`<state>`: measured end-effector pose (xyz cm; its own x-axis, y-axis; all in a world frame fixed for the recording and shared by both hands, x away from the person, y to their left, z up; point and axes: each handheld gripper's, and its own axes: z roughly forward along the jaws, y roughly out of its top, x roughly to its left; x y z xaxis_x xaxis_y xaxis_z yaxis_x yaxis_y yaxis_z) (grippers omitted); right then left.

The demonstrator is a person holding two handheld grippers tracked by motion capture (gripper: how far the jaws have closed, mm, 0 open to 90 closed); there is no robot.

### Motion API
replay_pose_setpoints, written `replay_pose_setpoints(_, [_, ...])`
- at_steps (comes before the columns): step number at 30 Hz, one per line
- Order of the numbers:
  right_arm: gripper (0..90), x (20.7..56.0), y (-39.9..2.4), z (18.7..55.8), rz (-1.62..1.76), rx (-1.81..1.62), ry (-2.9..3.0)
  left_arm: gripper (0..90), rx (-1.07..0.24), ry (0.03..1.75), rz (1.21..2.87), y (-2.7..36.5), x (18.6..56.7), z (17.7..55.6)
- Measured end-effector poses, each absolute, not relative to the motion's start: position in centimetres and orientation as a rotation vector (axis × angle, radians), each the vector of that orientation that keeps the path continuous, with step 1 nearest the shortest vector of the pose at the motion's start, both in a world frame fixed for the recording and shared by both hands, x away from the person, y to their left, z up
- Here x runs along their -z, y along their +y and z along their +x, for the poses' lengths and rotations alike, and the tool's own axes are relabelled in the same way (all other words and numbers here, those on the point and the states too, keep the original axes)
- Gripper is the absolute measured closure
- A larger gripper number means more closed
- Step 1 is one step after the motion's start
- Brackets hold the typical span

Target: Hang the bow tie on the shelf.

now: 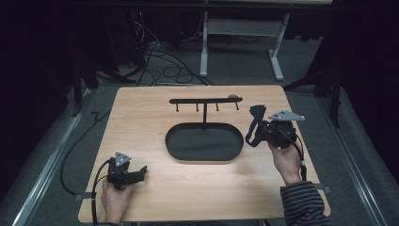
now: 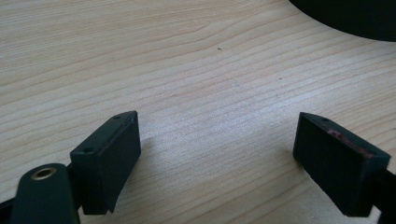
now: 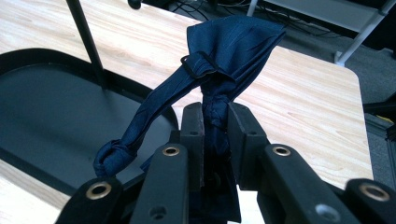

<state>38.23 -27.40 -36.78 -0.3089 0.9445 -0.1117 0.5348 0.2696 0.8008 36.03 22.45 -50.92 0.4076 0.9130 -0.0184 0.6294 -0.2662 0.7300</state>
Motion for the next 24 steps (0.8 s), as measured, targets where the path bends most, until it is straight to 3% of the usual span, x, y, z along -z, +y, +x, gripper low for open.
replay_pose_setpoints(24, [78.5, 34.3, -25.4, 39.6, 1.254, -0.909, 1.866, 15.5, -0.546, 1.308, 1.999, 22.4, 50.9, 36.0])
